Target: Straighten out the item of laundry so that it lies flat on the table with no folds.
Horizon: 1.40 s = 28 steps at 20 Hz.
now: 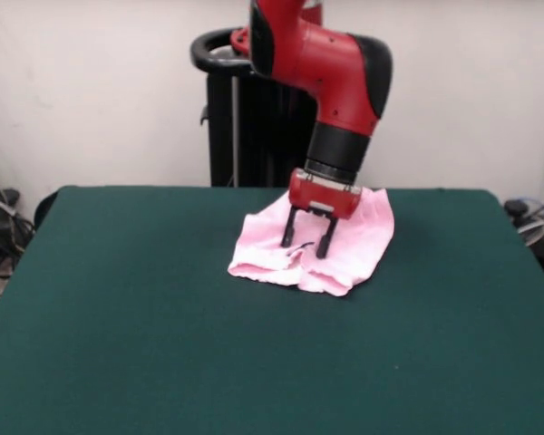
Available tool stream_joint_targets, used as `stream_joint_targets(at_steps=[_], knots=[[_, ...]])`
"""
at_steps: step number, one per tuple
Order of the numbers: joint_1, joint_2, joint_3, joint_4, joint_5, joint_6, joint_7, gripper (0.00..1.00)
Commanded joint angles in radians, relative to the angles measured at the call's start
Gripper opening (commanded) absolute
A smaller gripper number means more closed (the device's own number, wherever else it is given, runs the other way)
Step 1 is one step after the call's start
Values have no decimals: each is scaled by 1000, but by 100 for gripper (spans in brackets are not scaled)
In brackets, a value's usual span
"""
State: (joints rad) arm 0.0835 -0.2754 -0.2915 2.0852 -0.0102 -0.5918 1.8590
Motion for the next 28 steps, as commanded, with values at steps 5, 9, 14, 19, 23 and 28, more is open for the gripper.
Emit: stream_joint_targets(at_steps=[5, 9, 14, 19, 23, 28], knots=[[-24, 55, 103, -185, 48, -26, 165, 100], [75, 38, -11, -169, 143, -104, 117, 100], [106, 24, -59, -167, 164, -145, 108, 100], [114, 47, -59, -162, 186, -197, 134, 100], [107, 48, -54, -157, 185, -204, 133, 100], [99, 55, -47, -166, 180, -114, 96, 100]])
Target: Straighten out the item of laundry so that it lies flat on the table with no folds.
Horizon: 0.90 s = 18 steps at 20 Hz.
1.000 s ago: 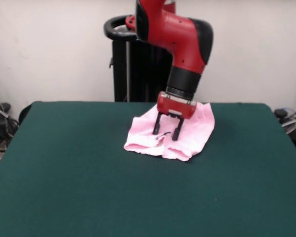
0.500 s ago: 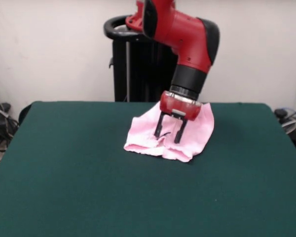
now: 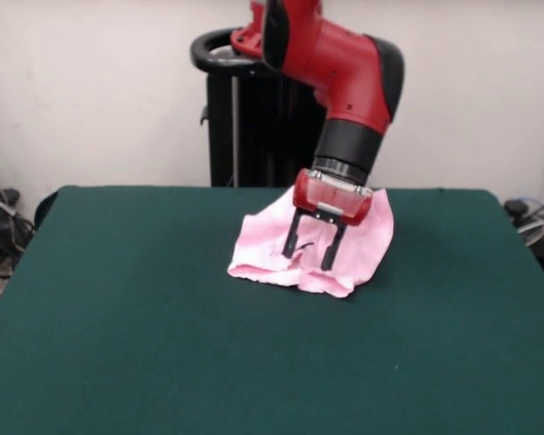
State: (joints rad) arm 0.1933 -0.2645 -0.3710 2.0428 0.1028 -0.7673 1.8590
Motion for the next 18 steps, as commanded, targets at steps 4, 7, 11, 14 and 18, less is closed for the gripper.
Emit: stream_joint_targets(at_steps=[4, 7, 11, 14, 18], knots=[[-68, 35, 93, -133, -3, 241, 75, 100], [-69, 21, 111, -109, -12, 323, 69, 100], [-96, -1, 144, -100, -71, 432, 54, 100], [-95, -11, 145, -94, -99, 463, 63, 100], [-140, 1, 192, -129, -170, 478, 65, 100]])
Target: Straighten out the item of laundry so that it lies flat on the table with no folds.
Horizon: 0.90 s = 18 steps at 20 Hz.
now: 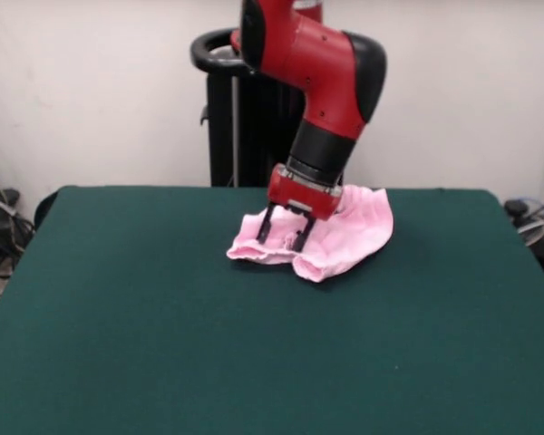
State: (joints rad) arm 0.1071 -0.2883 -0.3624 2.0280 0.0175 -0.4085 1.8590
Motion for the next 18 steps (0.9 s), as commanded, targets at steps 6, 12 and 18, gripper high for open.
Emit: stream_joint_targets(at_steps=[6, 12, 18], knots=[[-85, 15, 220, -131, -165, 42, 101, 100], [-48, 0, 171, -169, -178, -101, 113, 100], [-28, -160, 129, -116, -179, 32, 90, 100]])
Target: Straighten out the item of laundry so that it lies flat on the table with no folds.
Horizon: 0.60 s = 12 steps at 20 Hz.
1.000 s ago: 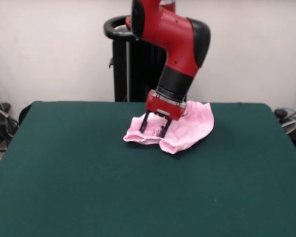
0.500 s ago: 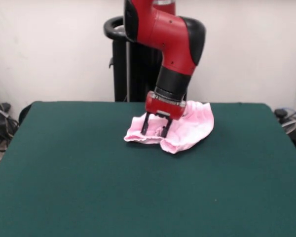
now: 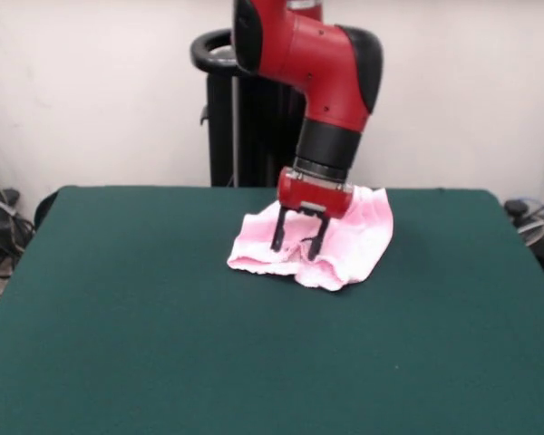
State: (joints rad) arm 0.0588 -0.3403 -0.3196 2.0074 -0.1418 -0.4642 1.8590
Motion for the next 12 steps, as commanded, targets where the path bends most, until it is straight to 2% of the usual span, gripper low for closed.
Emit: stream_joint_targets(at_steps=[1, 6, 8, 12], knots=[[17, -139, 86, -89, -27, 123, 81, 100], [-10, -253, 106, -61, -55, 265, 62, 100], [-9, -249, 109, -59, -53, 286, 66, 100], [-20, -176, 119, -76, -77, 265, 67, 100]])
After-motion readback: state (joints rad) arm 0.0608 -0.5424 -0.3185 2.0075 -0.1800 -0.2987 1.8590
